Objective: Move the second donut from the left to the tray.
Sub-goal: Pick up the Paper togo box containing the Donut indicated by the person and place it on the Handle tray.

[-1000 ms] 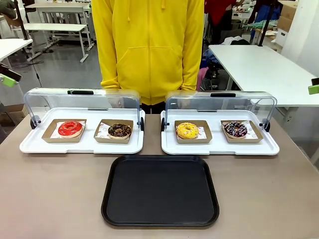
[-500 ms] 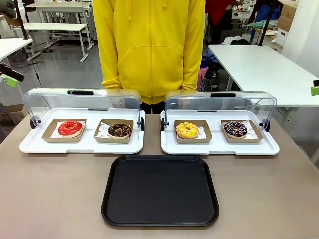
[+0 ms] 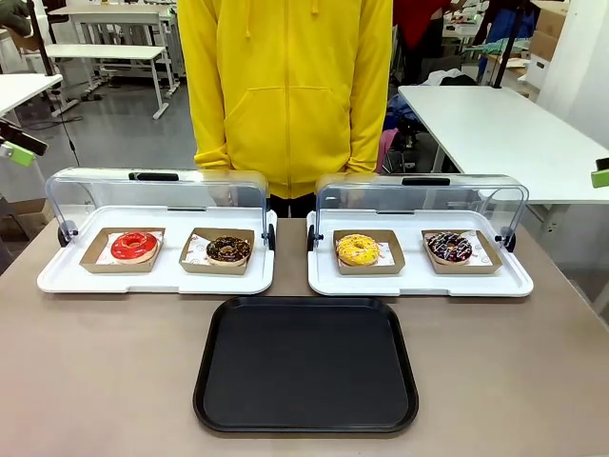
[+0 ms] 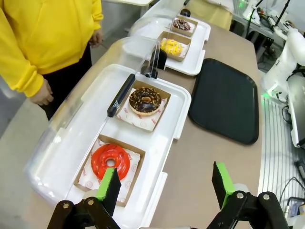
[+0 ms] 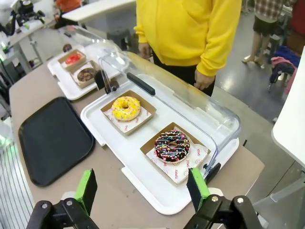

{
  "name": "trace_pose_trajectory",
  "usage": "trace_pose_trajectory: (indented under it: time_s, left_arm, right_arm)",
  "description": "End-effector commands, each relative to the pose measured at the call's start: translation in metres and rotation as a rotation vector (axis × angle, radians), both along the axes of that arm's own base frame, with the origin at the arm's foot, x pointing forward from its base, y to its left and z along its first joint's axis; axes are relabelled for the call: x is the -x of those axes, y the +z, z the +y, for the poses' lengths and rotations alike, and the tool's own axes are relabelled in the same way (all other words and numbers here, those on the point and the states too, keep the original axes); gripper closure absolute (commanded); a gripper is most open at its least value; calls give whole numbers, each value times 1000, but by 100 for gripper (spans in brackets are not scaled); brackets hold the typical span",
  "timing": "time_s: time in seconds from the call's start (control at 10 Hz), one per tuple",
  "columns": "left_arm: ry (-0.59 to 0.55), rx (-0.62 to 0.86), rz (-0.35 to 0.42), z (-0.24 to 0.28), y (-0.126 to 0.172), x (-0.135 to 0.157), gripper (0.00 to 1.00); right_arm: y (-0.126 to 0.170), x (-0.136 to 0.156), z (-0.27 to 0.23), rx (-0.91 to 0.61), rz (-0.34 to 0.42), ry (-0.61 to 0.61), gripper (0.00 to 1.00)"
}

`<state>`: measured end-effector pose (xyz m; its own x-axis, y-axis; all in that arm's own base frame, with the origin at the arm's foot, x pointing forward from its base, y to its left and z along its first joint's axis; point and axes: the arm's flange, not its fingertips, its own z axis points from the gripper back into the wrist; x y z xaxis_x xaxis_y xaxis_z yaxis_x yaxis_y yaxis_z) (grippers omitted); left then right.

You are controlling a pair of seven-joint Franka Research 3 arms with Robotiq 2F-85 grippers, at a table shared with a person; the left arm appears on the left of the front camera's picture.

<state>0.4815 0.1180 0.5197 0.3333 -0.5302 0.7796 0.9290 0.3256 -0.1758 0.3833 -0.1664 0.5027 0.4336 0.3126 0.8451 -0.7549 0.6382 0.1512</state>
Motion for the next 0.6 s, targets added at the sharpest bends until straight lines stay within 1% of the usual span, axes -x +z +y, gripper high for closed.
trace_pose_trajectory:
  time_s: [0.0, 0.5]
  left_arm:
    - [-5, 2, 0, 0, 1, 2, 0]
    - [-5, 2, 0, 0, 1, 2, 0]
  right_arm:
    - [2, -3, -2, -17, -37, 9, 0]
    - [2, -3, -2, -17, -37, 9, 0]
